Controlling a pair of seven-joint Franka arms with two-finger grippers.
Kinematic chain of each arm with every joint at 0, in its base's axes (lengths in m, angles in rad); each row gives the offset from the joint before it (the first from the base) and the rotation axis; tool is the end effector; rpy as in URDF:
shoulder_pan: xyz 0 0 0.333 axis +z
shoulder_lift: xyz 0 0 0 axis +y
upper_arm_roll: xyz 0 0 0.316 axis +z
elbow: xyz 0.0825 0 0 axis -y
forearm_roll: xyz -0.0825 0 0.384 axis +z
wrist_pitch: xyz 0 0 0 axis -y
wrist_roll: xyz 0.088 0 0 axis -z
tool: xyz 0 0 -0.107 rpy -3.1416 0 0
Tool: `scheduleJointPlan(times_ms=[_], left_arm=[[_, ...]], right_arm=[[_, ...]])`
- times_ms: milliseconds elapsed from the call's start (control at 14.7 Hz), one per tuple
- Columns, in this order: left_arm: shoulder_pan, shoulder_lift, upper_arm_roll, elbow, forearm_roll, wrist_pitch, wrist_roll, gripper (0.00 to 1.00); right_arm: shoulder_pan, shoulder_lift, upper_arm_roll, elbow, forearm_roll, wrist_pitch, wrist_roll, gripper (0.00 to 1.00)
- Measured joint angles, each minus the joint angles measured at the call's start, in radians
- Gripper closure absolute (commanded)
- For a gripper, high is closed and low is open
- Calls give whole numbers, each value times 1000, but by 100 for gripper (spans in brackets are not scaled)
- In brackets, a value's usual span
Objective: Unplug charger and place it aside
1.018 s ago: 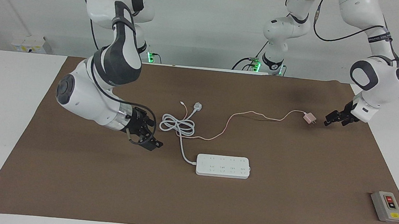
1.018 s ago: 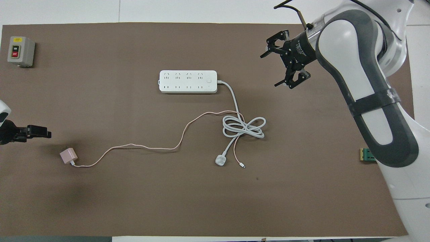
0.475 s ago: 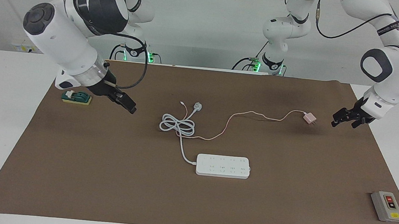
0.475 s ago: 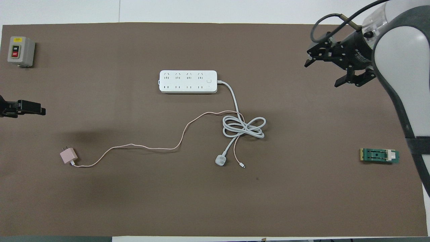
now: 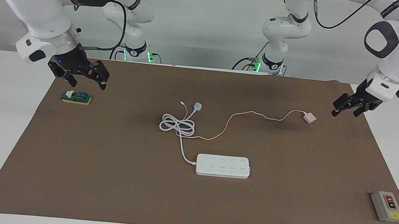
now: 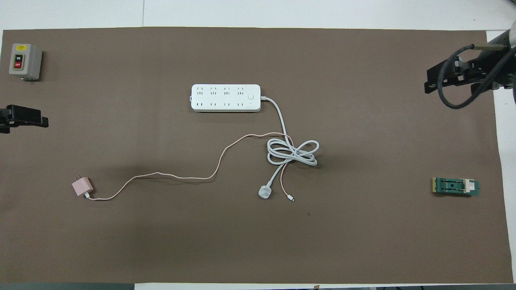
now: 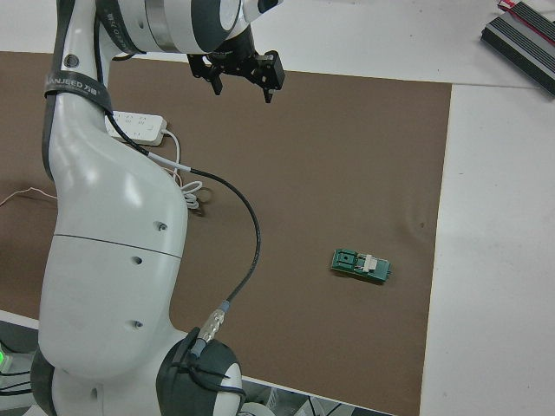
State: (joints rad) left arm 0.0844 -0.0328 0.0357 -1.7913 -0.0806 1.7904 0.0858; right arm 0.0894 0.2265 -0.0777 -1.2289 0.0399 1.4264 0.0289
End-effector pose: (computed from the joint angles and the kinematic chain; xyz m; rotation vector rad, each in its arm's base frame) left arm 0.5530 0.0601 0.5571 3.0636 0.0775 0.0612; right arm 0.6078 0.0184 0.6394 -3.1197 0.0160 0.0450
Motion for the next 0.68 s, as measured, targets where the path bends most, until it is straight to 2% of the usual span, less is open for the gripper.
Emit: scheduleJointPlan(times_ms=[204,339,679], left_arm=[[-2,-79,-1,0,14,-93,-9,0],[-3,-118,-3,0,32,-152,-13,0],[-63,-117,-52,12,104,-160,-20,0]], right_arm=[[-9,-81,0,-45,-31,-39,-73,0],[-30,-149,-1,-114,-33,-46,-107,0],[-62,-262,3,-304,-39,9,-130,0]])
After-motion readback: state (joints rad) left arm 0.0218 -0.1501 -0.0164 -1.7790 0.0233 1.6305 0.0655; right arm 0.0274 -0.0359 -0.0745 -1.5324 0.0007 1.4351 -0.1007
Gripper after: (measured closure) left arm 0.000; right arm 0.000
